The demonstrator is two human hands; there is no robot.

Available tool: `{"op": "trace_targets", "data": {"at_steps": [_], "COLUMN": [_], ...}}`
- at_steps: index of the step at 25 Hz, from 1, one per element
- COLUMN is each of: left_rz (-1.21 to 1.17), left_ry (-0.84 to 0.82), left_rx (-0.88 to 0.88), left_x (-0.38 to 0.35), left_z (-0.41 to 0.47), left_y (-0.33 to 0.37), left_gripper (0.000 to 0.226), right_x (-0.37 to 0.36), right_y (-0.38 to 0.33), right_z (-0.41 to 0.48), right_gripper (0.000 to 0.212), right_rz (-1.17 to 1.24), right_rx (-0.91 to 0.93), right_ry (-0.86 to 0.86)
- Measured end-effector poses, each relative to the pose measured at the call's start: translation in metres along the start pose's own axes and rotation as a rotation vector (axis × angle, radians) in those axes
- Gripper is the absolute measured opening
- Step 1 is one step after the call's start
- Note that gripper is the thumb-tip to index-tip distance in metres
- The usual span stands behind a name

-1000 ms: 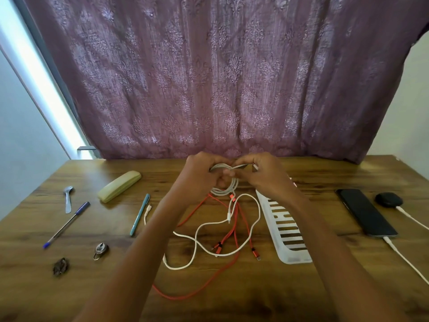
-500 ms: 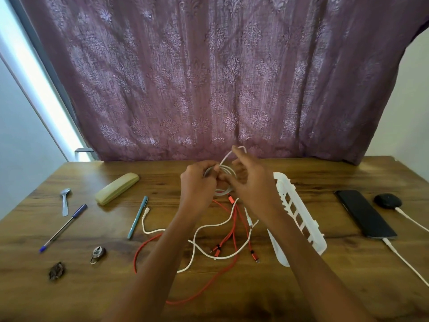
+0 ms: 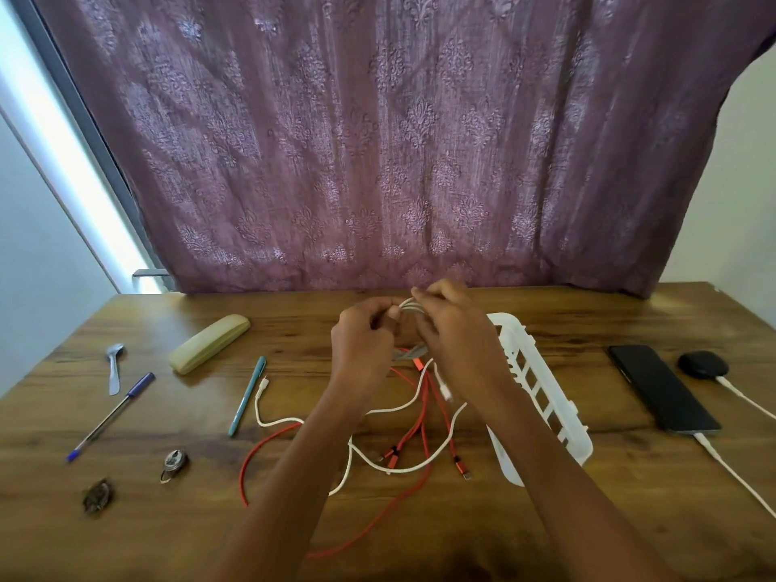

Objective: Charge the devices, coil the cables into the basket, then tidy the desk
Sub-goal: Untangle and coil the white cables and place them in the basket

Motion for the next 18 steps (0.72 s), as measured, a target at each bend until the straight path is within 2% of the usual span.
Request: {"op": "trace_targets", "data": {"at_steps": [4, 7, 9, 12, 18], "left_rz": [-0.014, 0.075, 0.114, 0.12, -0.063], "left_ry": [0.037, 0.04, 0.046, 0.05, 0.014], "left_rx": [-0.011, -0.092, -0.127, -0.112, -0.048], "left_x": [0.004, 0.009, 0.012, 0.013, 0.011], "left_z": [0.0, -0.001, -0.001, -0.001, 0.004], "left_y": [0.006, 0.015, 0.019, 0.021, 0.015], "left_gripper": [0.02, 0.017, 0.017, 0.019, 0.019], "right_x": [-0.005, -0.01, -0.011, -0.01, 0.004], "right_y": [0.011, 0.02, 0.022, 0.024, 0.024], "right_z": [0.005, 0.006, 0.007, 0.011, 0.014], "right_gripper": [0.034, 0.042, 0.045, 0.047, 0.037], "right_rz": [0.227, 0.558, 0.7, 0.772, 0.648], "right_rx": [-0.104, -0.252, -0.286, -0.261, -0.148], "right_ry": [-0.079, -0.177, -0.192, -0.161, -0.054]}}
Point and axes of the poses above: each hand's wrist, its own z-axis towards the middle knuckle, its own x-axis out of the back of the hand, y = z × x, the point moved 8 cm from there along z, towards the middle knuckle, and after that the axes turned 2 degrees about -y, right-handed, at the moved point
